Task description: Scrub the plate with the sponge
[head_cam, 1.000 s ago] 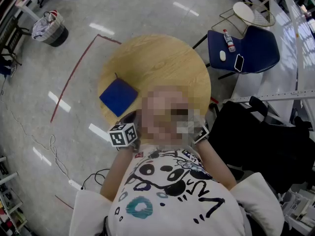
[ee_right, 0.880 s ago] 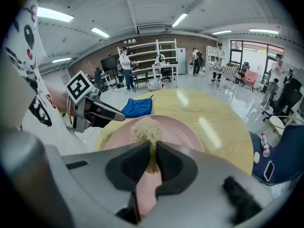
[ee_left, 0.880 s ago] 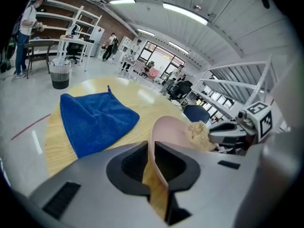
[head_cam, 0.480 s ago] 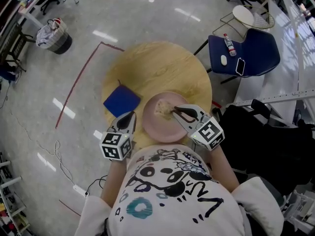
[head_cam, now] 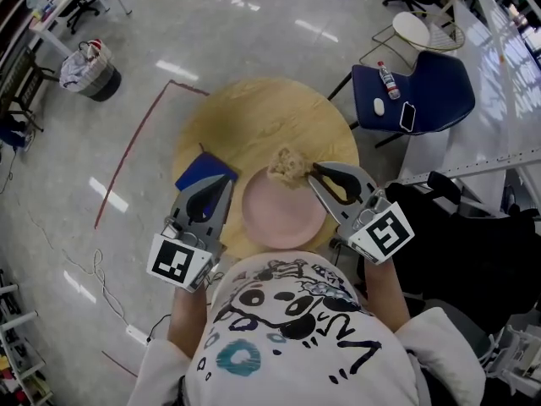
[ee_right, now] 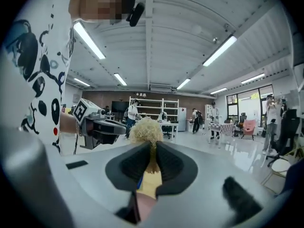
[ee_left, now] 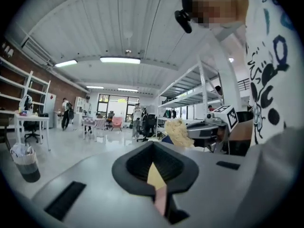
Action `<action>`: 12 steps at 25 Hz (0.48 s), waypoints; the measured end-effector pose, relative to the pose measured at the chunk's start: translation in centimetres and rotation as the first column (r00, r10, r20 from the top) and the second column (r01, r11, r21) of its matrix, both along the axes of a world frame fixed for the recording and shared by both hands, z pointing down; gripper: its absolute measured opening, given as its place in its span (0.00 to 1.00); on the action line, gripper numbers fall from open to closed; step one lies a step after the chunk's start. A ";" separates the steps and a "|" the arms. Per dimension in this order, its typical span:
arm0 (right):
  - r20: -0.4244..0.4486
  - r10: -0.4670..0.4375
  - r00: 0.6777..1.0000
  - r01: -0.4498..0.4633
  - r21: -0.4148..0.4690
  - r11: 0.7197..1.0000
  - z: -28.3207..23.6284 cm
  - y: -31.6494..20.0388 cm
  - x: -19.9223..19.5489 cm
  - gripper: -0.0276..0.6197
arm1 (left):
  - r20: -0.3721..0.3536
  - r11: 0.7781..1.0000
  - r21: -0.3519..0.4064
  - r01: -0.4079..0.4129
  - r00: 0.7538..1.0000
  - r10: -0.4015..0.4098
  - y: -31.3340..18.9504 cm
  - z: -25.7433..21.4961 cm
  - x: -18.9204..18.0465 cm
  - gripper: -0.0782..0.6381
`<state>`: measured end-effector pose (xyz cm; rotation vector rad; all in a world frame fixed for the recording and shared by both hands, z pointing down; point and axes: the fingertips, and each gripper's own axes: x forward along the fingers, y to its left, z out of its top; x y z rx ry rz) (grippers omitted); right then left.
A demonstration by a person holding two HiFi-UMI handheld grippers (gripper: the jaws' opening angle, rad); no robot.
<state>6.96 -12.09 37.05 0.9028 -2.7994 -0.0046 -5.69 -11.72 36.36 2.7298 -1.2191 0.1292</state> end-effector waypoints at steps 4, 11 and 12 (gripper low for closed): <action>0.071 0.025 0.997 -0.031 0.087 0.996 -3.7 0.1 0.6 0.13 | -0.006 0.997 0.064 -0.033 0.999 0.034 0.3 -2.5 0.7 0.13; 0.078 0.045 0.996 -0.057 0.164 0.985 -5.8 0.6 0.9 0.12 | -0.026 0.992 0.116 -0.042 0.999 0.045 0.4 -4.5 0.7 0.13; 0.078 0.048 0.996 -0.061 0.163 0.985 -5.8 0.6 1.0 0.12 | -0.028 0.992 0.123 -0.041 0.999 0.045 0.4 -4.7 0.7 0.13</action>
